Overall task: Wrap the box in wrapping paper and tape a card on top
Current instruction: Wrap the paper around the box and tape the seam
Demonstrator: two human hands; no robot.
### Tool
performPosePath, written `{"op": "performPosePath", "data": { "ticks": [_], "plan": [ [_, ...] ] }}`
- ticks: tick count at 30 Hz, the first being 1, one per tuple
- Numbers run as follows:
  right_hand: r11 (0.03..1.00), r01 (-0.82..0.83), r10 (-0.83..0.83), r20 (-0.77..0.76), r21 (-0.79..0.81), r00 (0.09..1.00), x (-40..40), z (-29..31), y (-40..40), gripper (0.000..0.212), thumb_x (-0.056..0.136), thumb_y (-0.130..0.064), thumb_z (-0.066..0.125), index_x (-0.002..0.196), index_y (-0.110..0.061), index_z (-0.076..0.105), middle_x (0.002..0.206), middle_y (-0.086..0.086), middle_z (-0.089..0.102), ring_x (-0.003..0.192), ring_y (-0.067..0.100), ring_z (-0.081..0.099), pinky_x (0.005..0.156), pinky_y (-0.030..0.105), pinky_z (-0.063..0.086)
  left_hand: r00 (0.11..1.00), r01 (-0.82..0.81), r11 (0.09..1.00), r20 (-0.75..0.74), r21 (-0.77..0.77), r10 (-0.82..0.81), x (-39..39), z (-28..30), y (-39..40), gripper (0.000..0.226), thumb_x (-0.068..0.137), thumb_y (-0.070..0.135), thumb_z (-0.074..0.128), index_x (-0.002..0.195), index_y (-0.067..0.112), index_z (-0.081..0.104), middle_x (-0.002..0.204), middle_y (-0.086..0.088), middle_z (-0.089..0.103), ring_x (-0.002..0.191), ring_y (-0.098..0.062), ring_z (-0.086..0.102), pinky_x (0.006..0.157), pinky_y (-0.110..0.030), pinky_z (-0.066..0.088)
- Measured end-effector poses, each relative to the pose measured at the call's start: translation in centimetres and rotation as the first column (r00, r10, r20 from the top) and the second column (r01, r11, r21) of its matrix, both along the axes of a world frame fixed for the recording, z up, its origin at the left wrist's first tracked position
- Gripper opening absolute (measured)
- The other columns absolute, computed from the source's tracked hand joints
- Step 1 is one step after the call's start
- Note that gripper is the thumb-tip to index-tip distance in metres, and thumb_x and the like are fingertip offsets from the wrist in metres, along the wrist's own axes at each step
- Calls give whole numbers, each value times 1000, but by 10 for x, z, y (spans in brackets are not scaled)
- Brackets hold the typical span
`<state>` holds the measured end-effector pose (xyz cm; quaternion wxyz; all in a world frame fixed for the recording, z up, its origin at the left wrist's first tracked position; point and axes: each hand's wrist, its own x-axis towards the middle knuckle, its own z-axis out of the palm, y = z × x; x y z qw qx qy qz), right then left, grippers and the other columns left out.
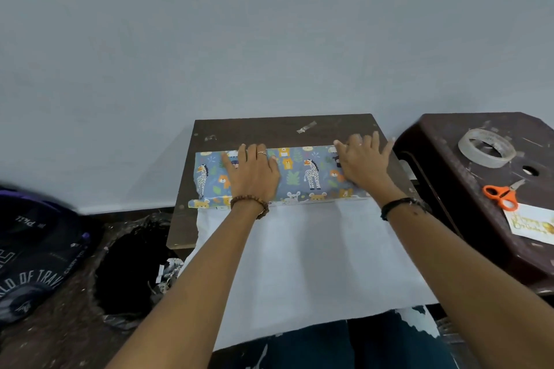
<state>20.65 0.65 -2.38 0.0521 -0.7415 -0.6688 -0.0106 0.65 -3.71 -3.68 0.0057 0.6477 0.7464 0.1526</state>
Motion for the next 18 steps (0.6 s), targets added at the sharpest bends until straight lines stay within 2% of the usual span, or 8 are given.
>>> {"op": "performPosePath", "data": {
  "ticks": [2,4,6,7,10,13,16,18],
  "plan": [
    [994,-103,98,91,48,991,-17,9,-7,64,99,-44,10,126,-5,53,143,25,36,141,38,14,111,59,1,1000,0,1000,-1,-1,0,1,1,0,42,98,30,27,135,14,39,139,-2,43,138,-23,25,112,-56,7],
    [934,-351,351,4,67,936,-53,10,-20,75,97,-38,-9,130,-6,50,147,20,31,141,33,17,112,55,7,1000,-2,1000,0,-1,2,1,1,-1,42,98,29,27,136,14,39,139,-2,42,138,-23,24,112,-56,8],
    [882,-471,468,-160,19,869,-83,0,-29,52,103,-31,6,143,-12,34,155,10,22,144,24,13,115,49,6,1000,1,1000,-5,-9,-1,1,0,-2,43,99,29,25,138,16,36,142,-1,39,139,-22,21,112,-56,8],
    [875,-484,479,-179,18,859,-90,-5,-32,47,103,-31,14,145,-17,29,156,5,21,145,20,12,115,48,4,1000,6,1000,-5,-17,-6,1,1,-2,43,99,29,25,138,16,35,143,0,38,140,-22,20,112,-56,7],
    [936,-348,351,-153,47,924,-76,-13,-31,48,100,-46,24,144,-29,30,154,0,25,145,22,12,113,55,3,1000,4,1000,18,-19,-4,1,2,-3,43,99,30,25,138,18,37,143,1,39,141,-21,18,112,-57,4],
    [987,-157,158,-155,20,975,-48,-13,-22,62,89,-67,32,141,-34,36,153,1,27,144,25,11,111,59,6,998,-36,999,43,-31,37,2,6,-4,42,98,35,29,138,27,40,144,3,38,143,-23,13,107,-66,-1],
    [995,-96,99,-170,24,981,-43,-10,-24,66,84,-74,33,138,-37,39,153,1,28,145,25,10,108,64,3,990,-118,987,67,-107,126,0,8,-8,46,95,51,29,139,41,34,153,-1,23,144,-31,0,102,-71,-5],
    [996,-89,93,-177,30,980,-45,-9,-25,66,83,-76,32,137,-39,40,153,1,27,145,25,9,106,67,0,983,-144,977,87,-157,159,-3,8,-11,53,93,58,26,143,41,25,157,-3,12,143,-32,-6,103,-70,-3]
  ]
}}
